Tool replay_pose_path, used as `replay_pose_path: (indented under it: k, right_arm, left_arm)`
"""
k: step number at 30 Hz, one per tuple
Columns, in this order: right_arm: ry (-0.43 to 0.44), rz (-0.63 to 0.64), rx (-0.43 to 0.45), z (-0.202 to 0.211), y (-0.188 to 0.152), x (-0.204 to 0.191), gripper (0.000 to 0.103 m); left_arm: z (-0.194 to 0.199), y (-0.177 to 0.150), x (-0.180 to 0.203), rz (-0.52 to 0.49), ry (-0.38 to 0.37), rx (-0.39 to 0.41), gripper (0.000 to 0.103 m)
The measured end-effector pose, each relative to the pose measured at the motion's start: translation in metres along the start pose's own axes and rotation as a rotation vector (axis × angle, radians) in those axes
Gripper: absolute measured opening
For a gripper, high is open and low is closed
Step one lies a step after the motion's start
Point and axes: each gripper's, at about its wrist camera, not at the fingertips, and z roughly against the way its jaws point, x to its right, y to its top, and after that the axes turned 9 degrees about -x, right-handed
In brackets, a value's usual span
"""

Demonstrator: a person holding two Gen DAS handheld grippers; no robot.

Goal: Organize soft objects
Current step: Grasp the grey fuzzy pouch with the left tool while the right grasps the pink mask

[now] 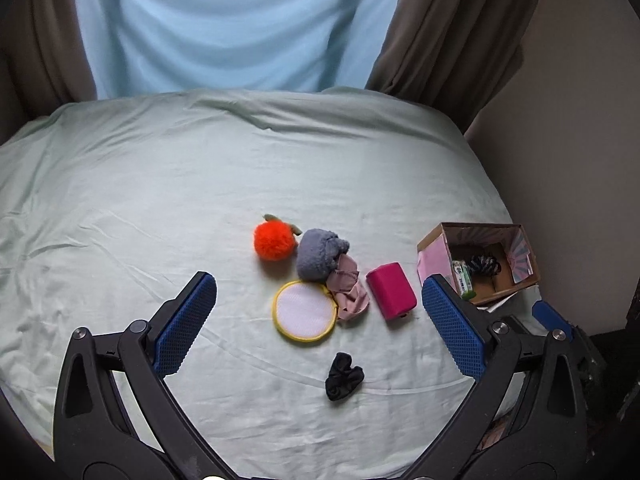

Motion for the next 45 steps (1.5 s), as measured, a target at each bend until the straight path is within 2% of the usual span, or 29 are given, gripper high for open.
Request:
replay_pose_path:
  k: [11,19,22,26,34,39,41,42,45]
  right_arm:
    - [-0.018,-0.001,-0.085,-0.103,-0.002,0.008,0.103]
    - [0.007,-0.097,-0.209,-0.179,-0.017,0.027,0.102]
    - [0.016,-0.125,-0.261,-0.208,-0.023,0.031,0.094]
    - [0.021,-0.166,-0.309,-0.244,-0.030,0.037,0.091]
    - [0.026,-0.171,-0.348,-0.292,-0.033,0.040,0.083]
    - [0.005,-0.169,-0.340,-0.300,-0.030,0.042,0.083]
    - [-0.006,-0.159,-0.339,-0.302,-0.030,0.040,0.083]
    - [-0.012,-0.155,-0.340,-0.302,-0.030,0.039,0.082]
    - [-0.035,-0.155,-0.343,-0.302,-0.030,0.035,0.076]
  left_arm:
    - [-0.116,0.021,0.001,0.025,-0.037,-0.148,0.102]
    - [-0.219,0.023,0.012,0.001,-0.071,-0.298,0.093]
    - [-0.251,0.026,0.014,-0.021,-0.071,-0.343,0.089]
    - [-0.289,0.029,0.011,-0.033,-0.073,-0.382,0.086]
    - [-0.335,0.034,0.005,-0.027,-0.085,-0.400,0.084]
    - [-0.349,0.038,0.002,-0.007,-0.097,-0.402,0.082]
    - [-0.354,0.038,0.002,0.000,-0.107,-0.408,0.078]
    - [-0.357,0.037,0.003,-0.001,-0.110,-0.412,0.072]
    - [-0.357,0.037,0.006,-0.012,-0.098,-0.408,0.066]
